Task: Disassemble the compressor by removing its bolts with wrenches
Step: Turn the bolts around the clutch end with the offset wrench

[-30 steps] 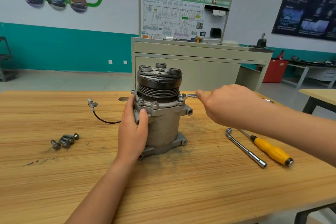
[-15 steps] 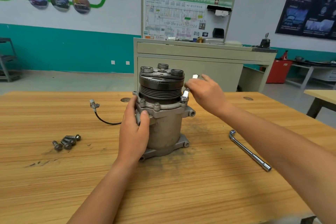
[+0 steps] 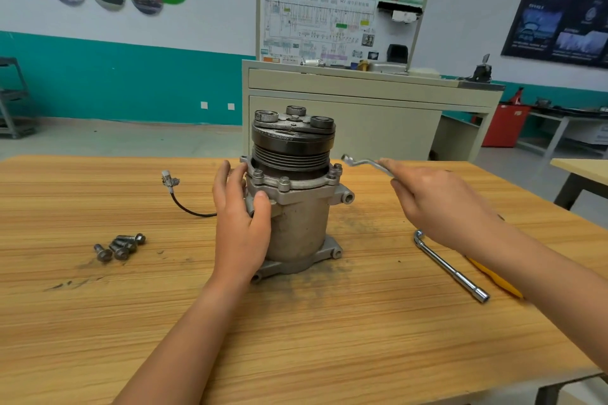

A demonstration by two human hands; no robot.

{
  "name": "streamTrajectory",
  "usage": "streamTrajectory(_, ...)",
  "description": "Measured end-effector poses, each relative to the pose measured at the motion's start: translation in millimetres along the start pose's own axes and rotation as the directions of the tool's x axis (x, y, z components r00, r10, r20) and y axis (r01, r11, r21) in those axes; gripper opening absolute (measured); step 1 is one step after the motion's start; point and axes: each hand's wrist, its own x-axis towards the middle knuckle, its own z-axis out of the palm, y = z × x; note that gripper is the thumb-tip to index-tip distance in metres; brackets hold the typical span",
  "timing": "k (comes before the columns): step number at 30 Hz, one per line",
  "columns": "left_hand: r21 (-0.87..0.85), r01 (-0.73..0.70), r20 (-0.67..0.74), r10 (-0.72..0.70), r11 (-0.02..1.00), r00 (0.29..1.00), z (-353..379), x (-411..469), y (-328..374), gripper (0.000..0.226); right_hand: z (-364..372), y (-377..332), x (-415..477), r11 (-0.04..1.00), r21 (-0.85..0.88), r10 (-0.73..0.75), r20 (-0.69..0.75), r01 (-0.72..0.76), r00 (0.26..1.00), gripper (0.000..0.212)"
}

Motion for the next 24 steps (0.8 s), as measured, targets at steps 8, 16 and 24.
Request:
streamTrajectory(8, -0.011, 0.016, 0.005, -0.016, 1.000, 1.000, 0.2, 1.8, -2.2, 0.048, -15.7, -28.9, 7.9, 0.983, -0.175, 0.097, 0.201, -0.062, 0.975, 0.039)
streamTrajectory(16, 0.006, 0.030, 0.015, -0.030, 1.000, 0.999, 0.2, 0.4, 2.4, 0.047, -33.0, -70.2, 16.8, 0.864, -0.495, 0.066, 0.298, 0.095, 0.952, 0.026)
streamTrajectory(24, 0.005, 0.032, 0.016, -0.032, 0.999, 0.999, 0.7, 0.9, 1.1, 0.047, -10.7, -5.3, 31.1, 0.914, -0.398, -0.015, 0.171, 0.084, 0.985, 0.046)
